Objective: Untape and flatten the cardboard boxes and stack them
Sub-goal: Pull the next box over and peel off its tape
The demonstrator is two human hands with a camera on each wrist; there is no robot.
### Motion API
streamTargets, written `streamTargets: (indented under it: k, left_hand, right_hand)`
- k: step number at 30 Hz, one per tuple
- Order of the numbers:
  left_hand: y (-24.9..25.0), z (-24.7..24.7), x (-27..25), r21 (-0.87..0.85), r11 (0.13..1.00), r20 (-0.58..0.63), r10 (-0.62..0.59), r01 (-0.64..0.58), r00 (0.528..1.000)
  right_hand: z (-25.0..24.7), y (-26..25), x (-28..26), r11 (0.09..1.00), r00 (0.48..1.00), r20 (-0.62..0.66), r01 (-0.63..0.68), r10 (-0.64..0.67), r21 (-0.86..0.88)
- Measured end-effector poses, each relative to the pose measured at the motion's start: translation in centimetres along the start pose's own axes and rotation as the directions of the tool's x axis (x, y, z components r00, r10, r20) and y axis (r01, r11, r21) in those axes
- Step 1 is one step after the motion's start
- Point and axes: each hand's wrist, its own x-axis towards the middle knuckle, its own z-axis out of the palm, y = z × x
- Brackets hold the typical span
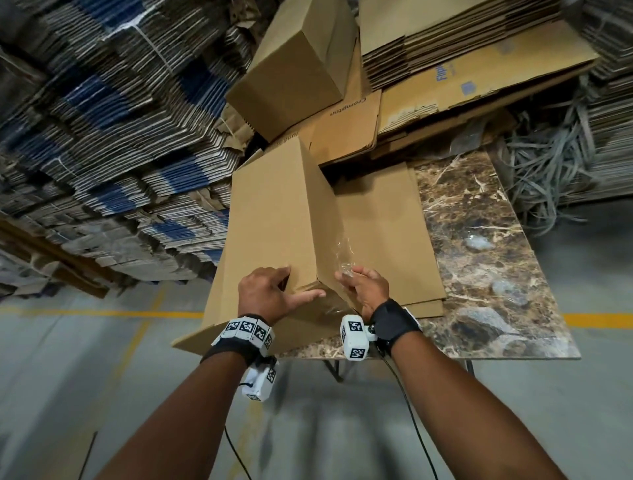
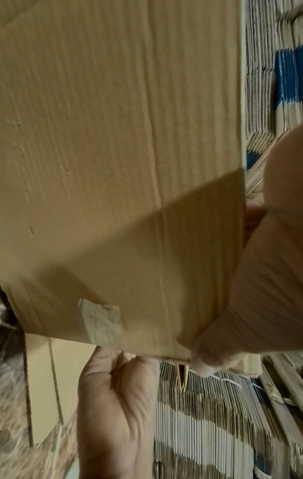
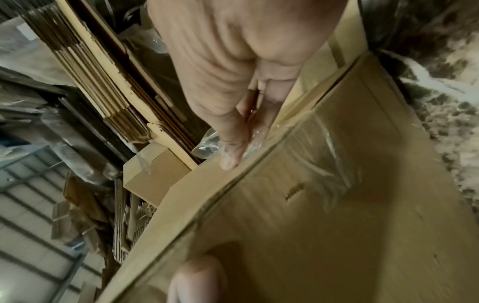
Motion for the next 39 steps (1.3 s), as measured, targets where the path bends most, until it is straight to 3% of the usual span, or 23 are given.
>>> streamTargets:
  k: [8,11,13,17,20,25,27,30,33,35,37,39]
  left_hand:
    - [-1.1,1.1,0.5,-0.124,0.992,-0.100,0.023,-0.036,0.995]
    - [-1.2,1.4,0.4,-0.131,0.991,-0.113,0.026,-0.040,0.993]
    - [-1.3,1.6,0.4,-0.128,0.991,-0.133,0.030,-0.047,0.991]
    - [-1.4,1.9,0.4,-0.130,0.989,-0.176,0.047,-0.071,0.983]
    - [-1.6,2.1,0.4,-0.147,0.987,-0.180,0.038,-0.065,0.983]
    - [-1.6,2.1,0.6,-0.169,0.985,-0.164,0.000,-0.028,0.987]
    - [-1.4,1.9,0.7,-0.167,0.986,-0.151,-0.015,-0.010,0.988]
    - [-1.1,1.7,0.6,-0.138,0.990,-0.129,-0.040,0.022,0.991]
    - [-0.8,1.6,0.6,-0.120,0.991,-0.120,-0.065,0.050,0.991]
    - [-0.5,1.6,0.5,-0.112,0.991,-0.112,-0.080,0.068,0.990]
    - [-0.2,1.5,0.4,-0.090,0.992,-0.099,-0.097,0.088,0.990]
    - [0.3,1.5,0.5,-0.065,0.991,-0.089,-0.121,0.115,0.989]
  right_hand:
    - [-0.1,-2.1,0.9,0.909,0.966,-0.070,0.209,-0.250,-0.360]
    - [-1.0,-3.1,2.0,0.638,0.941,-0.058,0.180,-0.334,-0.749]
    - [-1.5,-3.4,2.4,0.551,0.949,0.026,0.206,-0.316,-0.809]
    - [-1.5,-3.7,3.6,0.570,0.915,0.368,0.394,-0.167,-0.721]
    - [-1.1,-4.3,3.0,0.529,0.857,0.490,0.493,-0.159,-0.690]
    - [-2.1,-2.5,1.3,0.482,0.851,0.344,0.511,-0.396,-0.712]
    - [-3.4,-0.8,0.5,0.526,0.866,0.309,0.488,-0.394,-0.697]
    - [-4.7,1.0,-1.1,0.519,0.844,0.357,0.530,-0.401,-0.670]
    - [-5.6,1.7,-2.7,0.632,0.850,0.395,0.524,-0.348,-0.571]
    - [-6.2,1.9,-3.6,0.660,0.850,0.411,0.519,-0.329,-0.544]
    - [-6.9,2.0,-4.3,0.631,0.856,0.383,0.515,-0.346,-0.581]
    - [-7.6,2.0,-4.7,0.662,0.869,0.301,0.494,-0.393,-0.563]
